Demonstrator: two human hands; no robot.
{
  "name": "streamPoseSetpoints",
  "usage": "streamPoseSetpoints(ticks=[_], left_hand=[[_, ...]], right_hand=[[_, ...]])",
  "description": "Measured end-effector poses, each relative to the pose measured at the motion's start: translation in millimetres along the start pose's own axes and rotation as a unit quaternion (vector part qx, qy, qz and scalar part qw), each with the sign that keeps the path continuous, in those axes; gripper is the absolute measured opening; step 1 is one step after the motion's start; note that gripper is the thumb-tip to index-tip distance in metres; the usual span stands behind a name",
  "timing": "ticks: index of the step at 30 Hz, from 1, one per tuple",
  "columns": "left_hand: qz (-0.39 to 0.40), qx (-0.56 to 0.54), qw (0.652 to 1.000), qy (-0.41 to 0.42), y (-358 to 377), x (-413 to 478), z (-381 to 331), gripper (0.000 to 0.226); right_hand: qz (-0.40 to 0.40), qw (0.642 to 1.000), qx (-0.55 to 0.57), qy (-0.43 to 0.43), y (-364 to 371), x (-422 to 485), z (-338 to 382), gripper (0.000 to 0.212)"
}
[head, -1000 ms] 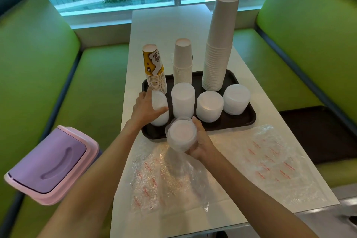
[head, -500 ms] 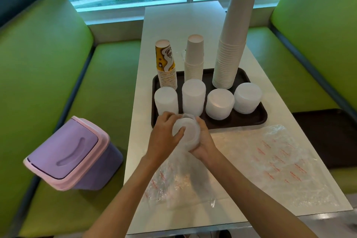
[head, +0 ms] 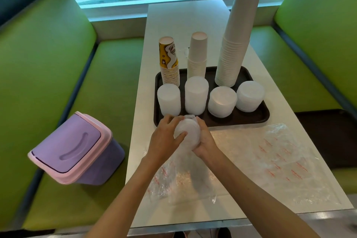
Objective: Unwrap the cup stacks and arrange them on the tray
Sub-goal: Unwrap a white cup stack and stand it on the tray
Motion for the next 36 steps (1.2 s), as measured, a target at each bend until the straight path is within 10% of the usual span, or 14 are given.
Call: streamPoseSetpoints(ticks=[36], left_hand=[[-0.02,-0.06,0.998,-0.015,-13.1,12.8,-5.3,0.025]], right_hand=[[0.065,0.998,-0.019,0.021,14.6,-14.6,5.4,0.031]])
Point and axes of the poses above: each hand's wrist, its own x-axis towards the middle knuckle, its own y-axis out of the palm, z = x × y, the point moved 5 cm from there along x, towards the middle knuckle
